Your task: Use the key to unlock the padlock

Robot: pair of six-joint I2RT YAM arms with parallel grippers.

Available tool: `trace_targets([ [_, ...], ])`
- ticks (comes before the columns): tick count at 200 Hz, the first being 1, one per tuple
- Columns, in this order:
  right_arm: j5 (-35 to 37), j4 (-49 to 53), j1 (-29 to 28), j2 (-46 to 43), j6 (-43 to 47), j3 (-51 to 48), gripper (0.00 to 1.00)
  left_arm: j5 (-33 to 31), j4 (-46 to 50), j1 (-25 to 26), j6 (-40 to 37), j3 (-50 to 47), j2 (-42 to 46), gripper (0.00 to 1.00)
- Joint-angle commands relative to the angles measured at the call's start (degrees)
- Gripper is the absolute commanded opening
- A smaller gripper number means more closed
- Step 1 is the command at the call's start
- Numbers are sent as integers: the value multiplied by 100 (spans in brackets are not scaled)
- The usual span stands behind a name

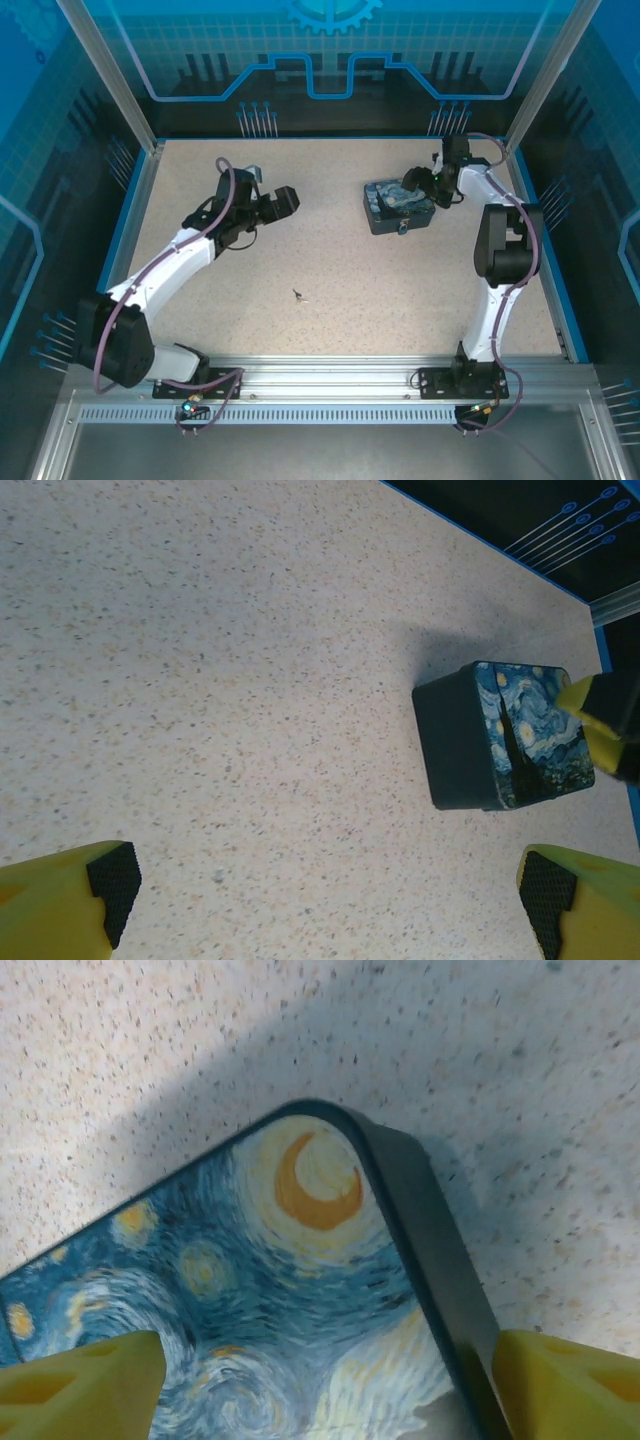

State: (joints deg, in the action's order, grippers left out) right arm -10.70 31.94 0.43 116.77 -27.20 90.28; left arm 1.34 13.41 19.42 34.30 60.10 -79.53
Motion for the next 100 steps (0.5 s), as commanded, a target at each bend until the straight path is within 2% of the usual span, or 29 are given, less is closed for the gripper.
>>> trace_targets([
  [1,-545,-259,-180,-357,-258,-539,85,51,201,144,130,319,-260,99],
  [43,-600,-809,-829,-931,-721,-1394,83,129,14,281,269,486,-741,99],
  [76,-790,-619,-1397,-947,-1018,-1131,81,151,-61,333,319,572,-1088,99],
  [100,-672,-407,-1701,-942,-1181,-908,85,152,-181,343,345,601,-1306,99],
])
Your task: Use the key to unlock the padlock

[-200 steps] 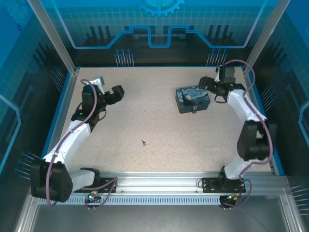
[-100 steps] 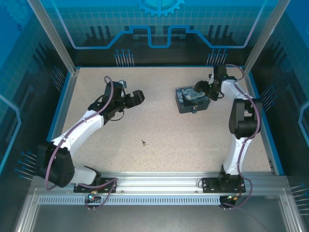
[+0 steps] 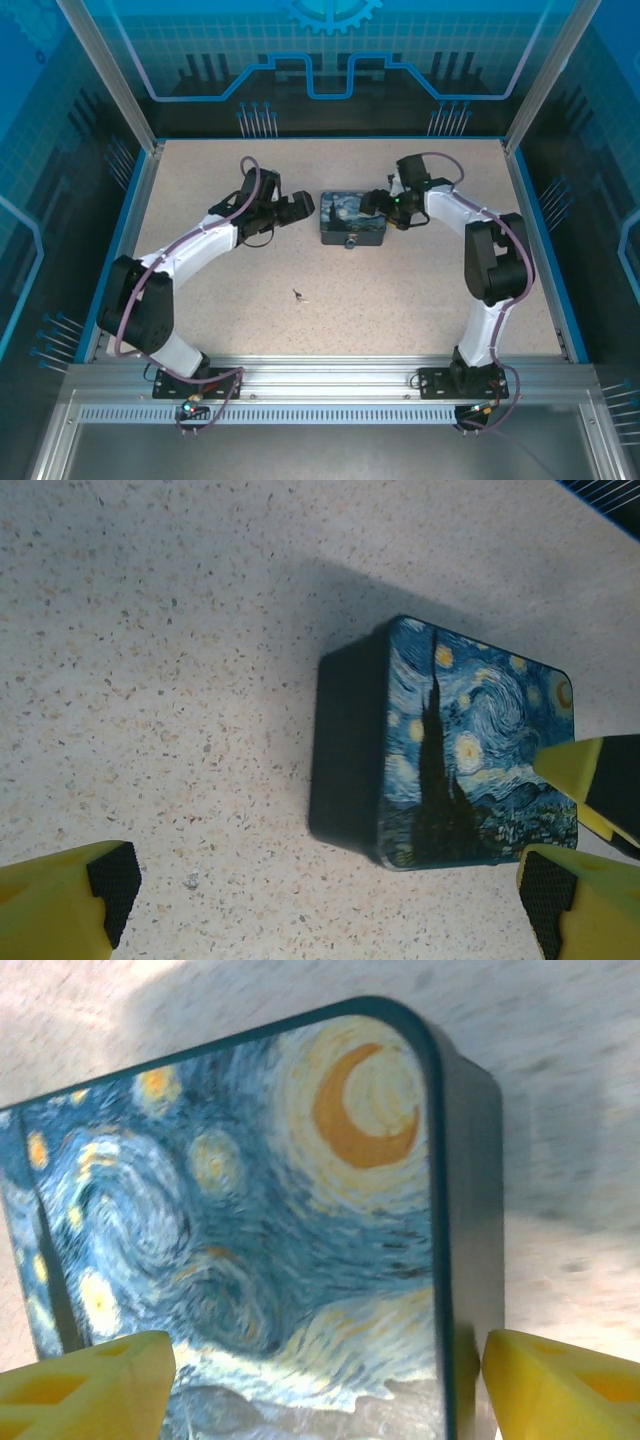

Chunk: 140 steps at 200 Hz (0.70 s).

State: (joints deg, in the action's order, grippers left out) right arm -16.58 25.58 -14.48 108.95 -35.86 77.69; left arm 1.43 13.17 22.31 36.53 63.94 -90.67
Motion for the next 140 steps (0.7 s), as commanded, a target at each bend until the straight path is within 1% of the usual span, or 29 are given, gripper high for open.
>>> trace_targets([
  [1,-83,233,-216,-157,-316,356,86,140,-166,50,120,220,-203,99],
  [14,7,297,-307,-113,-363,423,89,121,-181,55,118,288,-344,99],
  [34,63,298,-349,12,-479,496,90,165,-216,52,108,439,-584,99],
  [79,151,488,-518,587,-513,1128,89,348,-287,55,-114,1088,-1329,99],
  [103,184,631,-672,827,-506,1429,89,516,-245,51,-47,1461,-1712,99],
  [119,199,633,-799,884,-523,1505,88,646,-396,52,106,1453,-1799,99],
  [140,271,620,-992,879,-554,1505,88,701,-702,54,276,1124,-1665,99],
])
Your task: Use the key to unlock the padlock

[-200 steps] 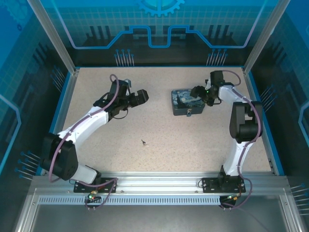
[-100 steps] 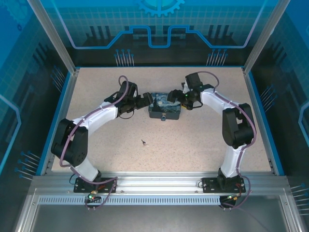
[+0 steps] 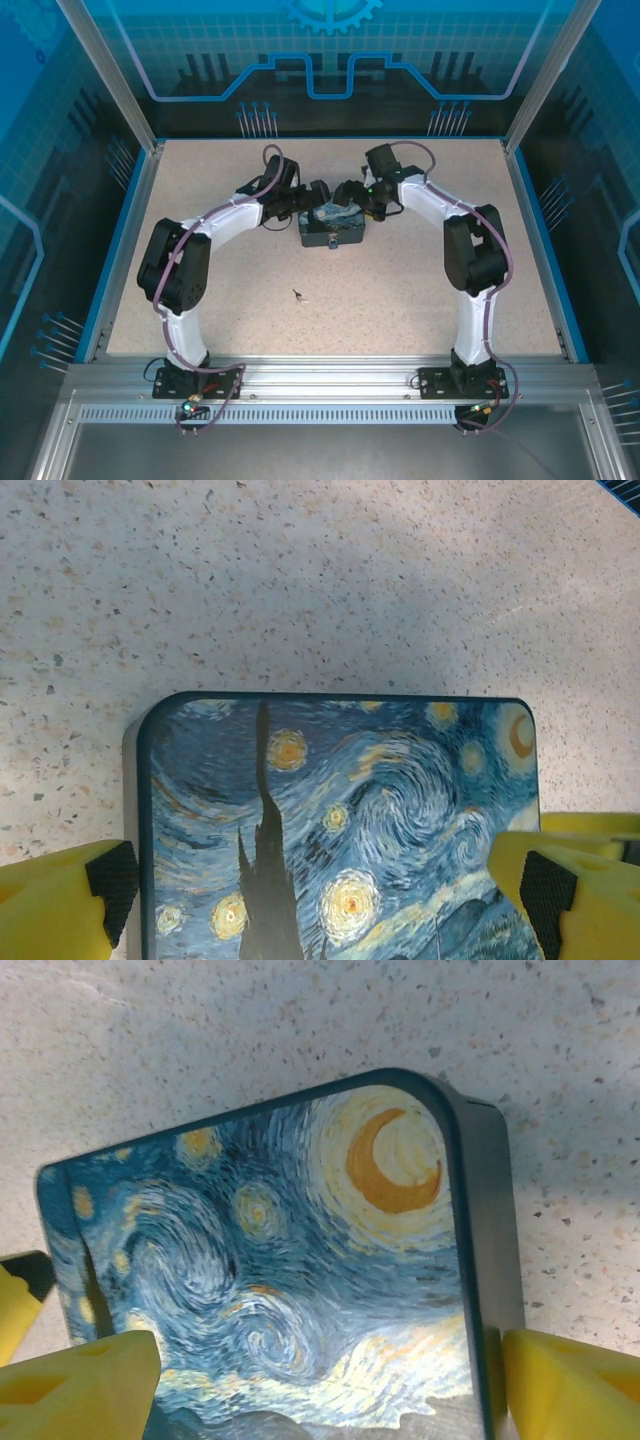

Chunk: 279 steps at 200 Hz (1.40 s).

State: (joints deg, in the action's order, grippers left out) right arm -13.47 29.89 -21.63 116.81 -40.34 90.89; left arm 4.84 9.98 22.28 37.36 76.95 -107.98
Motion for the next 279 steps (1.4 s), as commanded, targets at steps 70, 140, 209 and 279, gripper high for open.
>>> trace_targets([
  [70,69,-106,-768,-150,-365,-186,88,238,-1107,66,660,-1496,942,99],
  [140,337,-519,-500,-656,-428,-554,97,-21,-872,56,580,-1090,640,99],
  [209,544,-739,-39,-1983,79,-1544,100,-534,-604,-90,294,-1635,1363,99],
  [279,425,-560,-1167,-3378,1322,-2719,98,-1163,258,-75,383,-2847,3343,99],
])
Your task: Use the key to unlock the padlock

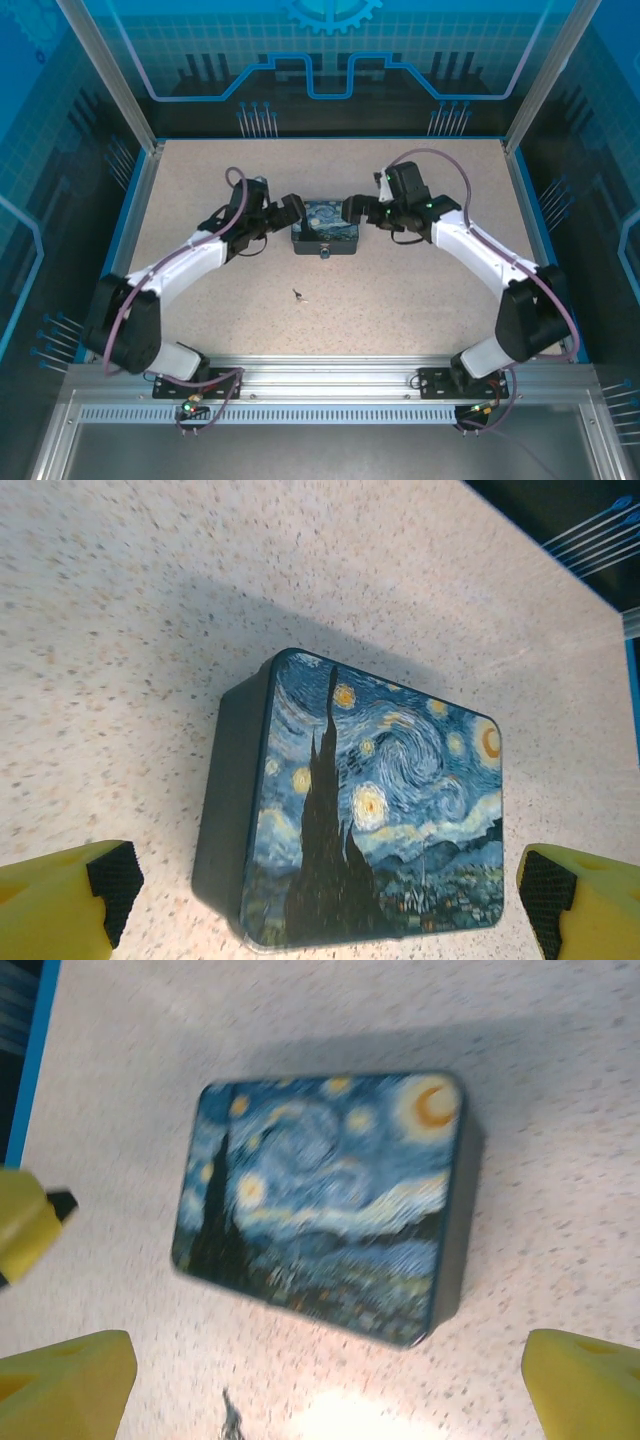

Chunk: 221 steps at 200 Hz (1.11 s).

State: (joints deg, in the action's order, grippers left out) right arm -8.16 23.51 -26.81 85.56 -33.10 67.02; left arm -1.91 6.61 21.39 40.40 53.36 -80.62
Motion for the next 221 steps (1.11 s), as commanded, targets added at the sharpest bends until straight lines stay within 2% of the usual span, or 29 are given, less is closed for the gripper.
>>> trace_targets([
  [1,-89,86,-685,-256,605,-340,98,-500,612,15,94,-509,630,99],
  [15,173,147,-1183,-208,665,-408,95,-525,761,12,226,-811,1008,99],
  [43,685,277,-2025,364,654,-301,86,-169,962,14,450,-1111,1500,99],
  [71,733,413,-2528,1372,720,121,58,-123,991,15,680,-1223,1811,99],
  [92,871,530,-2777,2011,782,458,43,-197,1112,1,820,-1173,1948,99],
  [135,1046,698,-3031,2733,750,1025,43,-405,1511,-38,995,-1016,2029,99],
  [221,1181,790,-3094,3111,590,1350,45,-443,1378,-83,1150,-1131,2046,99],
])
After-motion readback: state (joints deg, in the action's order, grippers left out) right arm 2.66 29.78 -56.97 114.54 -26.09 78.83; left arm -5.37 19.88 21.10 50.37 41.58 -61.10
